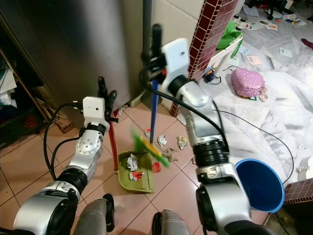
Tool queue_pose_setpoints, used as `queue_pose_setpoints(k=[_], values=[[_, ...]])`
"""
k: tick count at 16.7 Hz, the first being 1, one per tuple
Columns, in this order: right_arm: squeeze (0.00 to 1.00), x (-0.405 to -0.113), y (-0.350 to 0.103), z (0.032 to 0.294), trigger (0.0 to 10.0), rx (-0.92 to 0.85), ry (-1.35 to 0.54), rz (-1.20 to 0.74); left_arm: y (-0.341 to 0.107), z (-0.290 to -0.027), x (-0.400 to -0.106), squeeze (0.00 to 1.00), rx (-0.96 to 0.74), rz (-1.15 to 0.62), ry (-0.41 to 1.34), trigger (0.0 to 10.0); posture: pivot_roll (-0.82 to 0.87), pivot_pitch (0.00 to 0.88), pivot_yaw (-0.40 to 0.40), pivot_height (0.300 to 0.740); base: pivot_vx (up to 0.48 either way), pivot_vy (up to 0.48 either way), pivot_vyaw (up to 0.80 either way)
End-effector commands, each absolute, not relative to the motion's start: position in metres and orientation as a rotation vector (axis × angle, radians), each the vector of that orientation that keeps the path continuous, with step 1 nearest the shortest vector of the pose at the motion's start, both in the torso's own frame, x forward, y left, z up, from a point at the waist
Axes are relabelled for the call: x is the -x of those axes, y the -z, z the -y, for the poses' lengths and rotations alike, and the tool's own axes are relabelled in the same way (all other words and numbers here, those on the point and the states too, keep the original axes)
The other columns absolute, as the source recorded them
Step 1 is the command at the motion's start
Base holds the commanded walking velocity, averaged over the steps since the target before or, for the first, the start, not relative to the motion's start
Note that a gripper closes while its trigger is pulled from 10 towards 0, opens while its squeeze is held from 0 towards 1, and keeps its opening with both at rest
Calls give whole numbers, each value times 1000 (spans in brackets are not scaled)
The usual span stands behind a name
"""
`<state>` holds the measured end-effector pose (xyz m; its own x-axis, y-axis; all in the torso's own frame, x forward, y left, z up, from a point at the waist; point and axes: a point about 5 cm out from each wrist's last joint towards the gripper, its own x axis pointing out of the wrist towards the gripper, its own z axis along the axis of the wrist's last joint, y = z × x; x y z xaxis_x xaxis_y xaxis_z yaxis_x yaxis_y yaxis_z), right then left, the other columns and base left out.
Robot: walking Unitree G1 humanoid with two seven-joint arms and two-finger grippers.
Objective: Sweep floor
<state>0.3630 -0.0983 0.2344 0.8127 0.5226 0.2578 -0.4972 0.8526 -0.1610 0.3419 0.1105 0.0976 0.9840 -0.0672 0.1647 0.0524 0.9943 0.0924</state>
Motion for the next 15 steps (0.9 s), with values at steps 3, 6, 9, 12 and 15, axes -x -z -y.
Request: queue_pose_setpoints(k=[3, 6, 9, 12, 15], values=[[0, -365, -239, 123, 10000, 163, -359, 365, -111, -126, -345, 0, -26, 237, -11, 10000, -68, 149, -84, 740, 0, 0, 0], [0, -358, -231, 140, 10000, 247, -236, 392, -128, -130, -342, 0, -1, 322, -28, 10000, -54, 147, -86, 740, 0, 0, 0], [0, -356, -215, 153, 10000, 277, -121, 365, -152, -131, -335, 0, -9, 402, 5, 10000, -44, 158, -79, 740, 0, 0, 0], [0, -351, -201, 162, 10000, 299, -55, 334, -175, -132, -327, 0, 10, 462, 17, 10000, -34, 149, -75, 740, 0, 0, 0], [0, -342, -173, 166, 10000, 243, -7, 234, -178, -127, -309, 0, 28, 422, 51, 10000, -20, 141, -65, 740, 0, 0, 0]])
